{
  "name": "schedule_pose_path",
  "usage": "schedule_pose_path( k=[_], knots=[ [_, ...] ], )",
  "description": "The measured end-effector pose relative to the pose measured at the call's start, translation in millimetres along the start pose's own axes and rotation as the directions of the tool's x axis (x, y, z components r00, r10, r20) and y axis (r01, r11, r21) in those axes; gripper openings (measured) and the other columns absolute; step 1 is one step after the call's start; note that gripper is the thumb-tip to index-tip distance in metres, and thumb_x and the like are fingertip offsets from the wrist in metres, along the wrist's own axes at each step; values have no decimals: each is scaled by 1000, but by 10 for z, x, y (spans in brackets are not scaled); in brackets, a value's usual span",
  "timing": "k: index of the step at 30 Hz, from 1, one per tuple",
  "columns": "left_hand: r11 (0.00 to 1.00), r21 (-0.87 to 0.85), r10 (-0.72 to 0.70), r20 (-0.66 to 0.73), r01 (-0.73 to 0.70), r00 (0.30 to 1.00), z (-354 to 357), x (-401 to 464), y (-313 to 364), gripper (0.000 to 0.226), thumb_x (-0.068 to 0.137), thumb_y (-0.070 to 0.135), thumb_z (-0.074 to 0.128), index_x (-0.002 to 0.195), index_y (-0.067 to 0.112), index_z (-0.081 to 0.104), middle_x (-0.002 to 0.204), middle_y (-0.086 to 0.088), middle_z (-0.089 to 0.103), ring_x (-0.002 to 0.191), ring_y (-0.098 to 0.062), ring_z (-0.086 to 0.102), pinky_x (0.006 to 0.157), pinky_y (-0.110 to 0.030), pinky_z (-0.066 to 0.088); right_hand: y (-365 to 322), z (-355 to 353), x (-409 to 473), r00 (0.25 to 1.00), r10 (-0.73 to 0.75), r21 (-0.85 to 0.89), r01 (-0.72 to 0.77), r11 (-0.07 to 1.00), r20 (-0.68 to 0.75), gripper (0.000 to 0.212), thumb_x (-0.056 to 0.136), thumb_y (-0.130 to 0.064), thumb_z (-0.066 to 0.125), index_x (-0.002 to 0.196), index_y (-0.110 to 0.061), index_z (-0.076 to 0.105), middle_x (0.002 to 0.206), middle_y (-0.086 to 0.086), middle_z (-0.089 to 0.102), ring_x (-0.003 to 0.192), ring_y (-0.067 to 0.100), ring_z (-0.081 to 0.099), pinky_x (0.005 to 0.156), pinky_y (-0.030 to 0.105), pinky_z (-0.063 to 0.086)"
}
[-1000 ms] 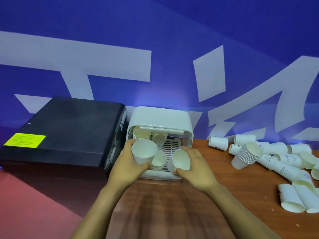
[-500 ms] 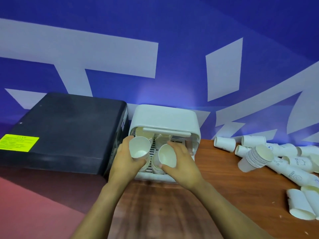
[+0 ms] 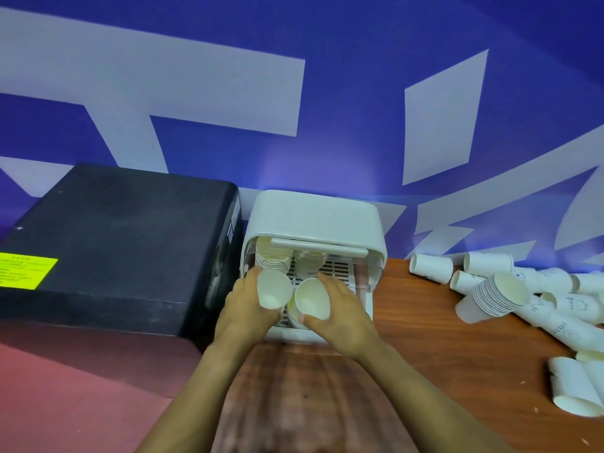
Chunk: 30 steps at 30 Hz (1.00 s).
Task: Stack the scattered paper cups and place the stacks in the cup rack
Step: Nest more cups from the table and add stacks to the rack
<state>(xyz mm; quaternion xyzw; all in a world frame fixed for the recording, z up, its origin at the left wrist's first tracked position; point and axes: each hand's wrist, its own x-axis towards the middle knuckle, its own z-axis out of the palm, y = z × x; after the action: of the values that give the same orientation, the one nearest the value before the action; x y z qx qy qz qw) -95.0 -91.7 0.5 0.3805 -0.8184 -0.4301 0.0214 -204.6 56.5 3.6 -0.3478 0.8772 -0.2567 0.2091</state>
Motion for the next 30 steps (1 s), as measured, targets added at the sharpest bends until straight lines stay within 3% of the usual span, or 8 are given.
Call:
schedule_pose_path(
  k=[4,8,12,14,17,22,26,30],
  knots=[
    [972,231,-81,126,51,989,66,28,-78,104,72,39,74,151,27,7,153,-5,21,136,-32,26,108,-44,33,151,64,-39,990,47,-27,-44,999,131,92,79,-47,67,151,-24,15,155,-6,26,141,16,25,115,33,25],
    [964,263,-45,84,21,995,64,-66,-2,98,80,40,69,152,26,3,158,-6,6,143,-29,9,112,-43,26,214,-48,-109,992,35,22,-38,999,120,88,80,-41,68,150,-26,18,153,-5,28,140,15,28,114,30,25],
    [963,147,225,15,-224,974,211,-323,216,73,81,29,68,144,24,31,148,0,32,137,-22,25,111,-36,29,283,-271,-261,999,34,35,-34,999,22,74,83,-35,66,146,-25,29,149,-4,35,133,13,37,110,28,33],
    [946,95,303,80,-310,950,373,-436,335,63,82,26,67,139,24,40,141,4,40,130,-18,35,107,-32,33,367,-370,-424,998,61,40,-62,997,4,67,84,-35,65,143,-25,35,144,-3,41,128,12,43,105,26,37],
    [933,65,329,243,-354,912,645,-559,474,60,83,27,66,138,25,43,140,3,43,128,-15,41,108,-33,35,592,-505,-760,995,101,15,-102,995,19,59,86,-31,66,139,-24,41,136,-2,46,123,12,46,99,20,36],
    [909,77,355,370,-410,858,957,-791,691,52,86,31,65,134,27,46,137,4,45,127,-13,44,105,-27,35,1031,-838,-1174,977,209,1,-209,978,-40,54,85,-32,66,134,-21,48,128,0,49,112,11,49,93,17,35],
    [889,123,366,391,-442,844,1131,-888,872,51,86,33,65,133,27,46,136,3,48,123,-12,46,101,-22,34,1269,-1043,-1329,969,223,95,-213,972,-105,48,85,-30,66,130,-22,51,118,-3,52,93,11,55,82,20,39],
    [887,136,364,380,-441,850,1507,-1018,1118,49,86,29,66,131,23,49,132,-1,50,121,-13,48,99,-17,32,1669,-1208,-1547,972,216,132,-203,970,-95,46,85,-31,66,129,-24,52,117,-6,52,94,11,56,87,24,46]
  ],
)
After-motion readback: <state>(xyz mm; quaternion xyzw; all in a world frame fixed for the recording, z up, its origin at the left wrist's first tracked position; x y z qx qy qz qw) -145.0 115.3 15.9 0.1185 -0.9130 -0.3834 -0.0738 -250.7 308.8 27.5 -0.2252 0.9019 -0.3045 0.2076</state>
